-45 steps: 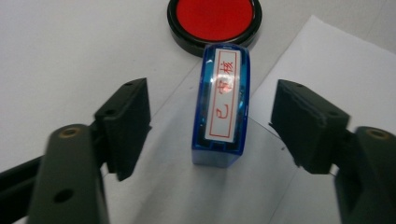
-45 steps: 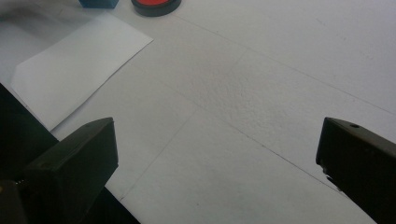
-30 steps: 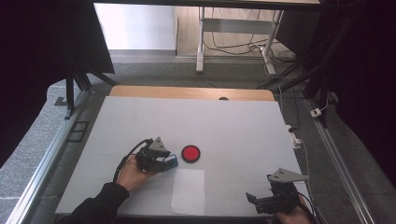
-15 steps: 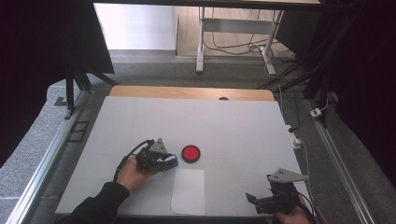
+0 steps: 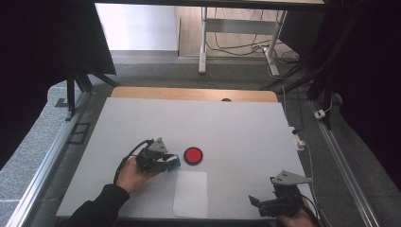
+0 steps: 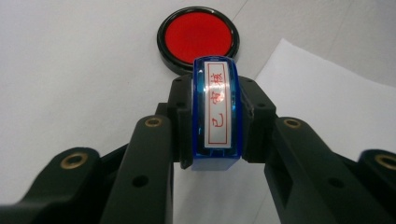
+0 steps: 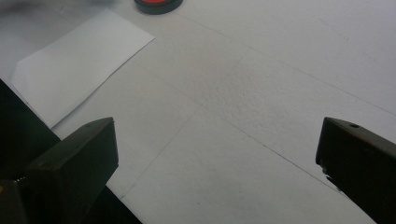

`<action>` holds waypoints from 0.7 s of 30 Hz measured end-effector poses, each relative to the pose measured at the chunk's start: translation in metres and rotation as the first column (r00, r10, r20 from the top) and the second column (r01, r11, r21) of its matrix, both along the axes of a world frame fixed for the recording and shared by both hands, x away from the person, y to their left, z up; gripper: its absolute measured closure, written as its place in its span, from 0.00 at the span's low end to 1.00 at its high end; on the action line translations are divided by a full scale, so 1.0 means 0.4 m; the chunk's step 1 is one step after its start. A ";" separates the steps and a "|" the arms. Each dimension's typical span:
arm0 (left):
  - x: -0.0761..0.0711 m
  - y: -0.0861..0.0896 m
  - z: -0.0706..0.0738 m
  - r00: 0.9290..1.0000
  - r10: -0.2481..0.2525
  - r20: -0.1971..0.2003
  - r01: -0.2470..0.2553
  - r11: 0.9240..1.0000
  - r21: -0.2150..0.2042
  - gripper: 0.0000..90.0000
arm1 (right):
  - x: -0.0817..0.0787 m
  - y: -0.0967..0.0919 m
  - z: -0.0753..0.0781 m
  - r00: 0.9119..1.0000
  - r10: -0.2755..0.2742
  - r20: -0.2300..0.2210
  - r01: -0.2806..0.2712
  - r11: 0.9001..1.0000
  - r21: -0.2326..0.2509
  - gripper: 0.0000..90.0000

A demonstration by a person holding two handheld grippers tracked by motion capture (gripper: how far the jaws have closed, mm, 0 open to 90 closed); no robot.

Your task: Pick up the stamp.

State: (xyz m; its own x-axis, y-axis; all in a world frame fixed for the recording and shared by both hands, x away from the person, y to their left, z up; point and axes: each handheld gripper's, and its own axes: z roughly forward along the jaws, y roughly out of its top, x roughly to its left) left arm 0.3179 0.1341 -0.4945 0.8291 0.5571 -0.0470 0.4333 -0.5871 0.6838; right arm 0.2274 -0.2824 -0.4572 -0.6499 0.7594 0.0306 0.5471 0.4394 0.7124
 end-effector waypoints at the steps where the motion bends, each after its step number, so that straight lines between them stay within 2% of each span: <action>1: -0.002 -0.001 0.003 1.000 -0.001 0.002 0.001 1.000 -0.001 0.77 | 0.000 0.000 0.000 1.000 0.001 0.000 -0.001 1.000 0.000 0.00; 6: -0.011 -0.002 0.016 1.000 -0.008 0.003 0.008 1.000 -0.008 0.77 | 0.000 0.000 0.000 1.000 0.002 0.000 -0.002 1.000 0.000 0.00; 14: -0.024 0.009 0.040 1.000 -0.008 -0.016 0.007 0.998 -0.060 0.77 | -0.001 0.000 0.000 1.000 0.006 -0.001 -0.006 1.000 0.001 0.00; 21: -0.039 0.018 0.066 1.000 -0.011 0.002 0.011 0.996 -0.089 0.77 | -0.001 0.000 0.000 1.000 0.006 0.000 -0.006 1.000 0.000 0.00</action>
State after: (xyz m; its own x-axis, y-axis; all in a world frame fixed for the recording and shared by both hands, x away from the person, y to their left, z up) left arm 0.3024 0.1414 -0.4682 0.8350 0.5420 -0.0949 0.4265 -0.5286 0.7340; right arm 0.2271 -0.2824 -0.4570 -0.6545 0.7554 0.0306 0.5443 0.4428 0.7126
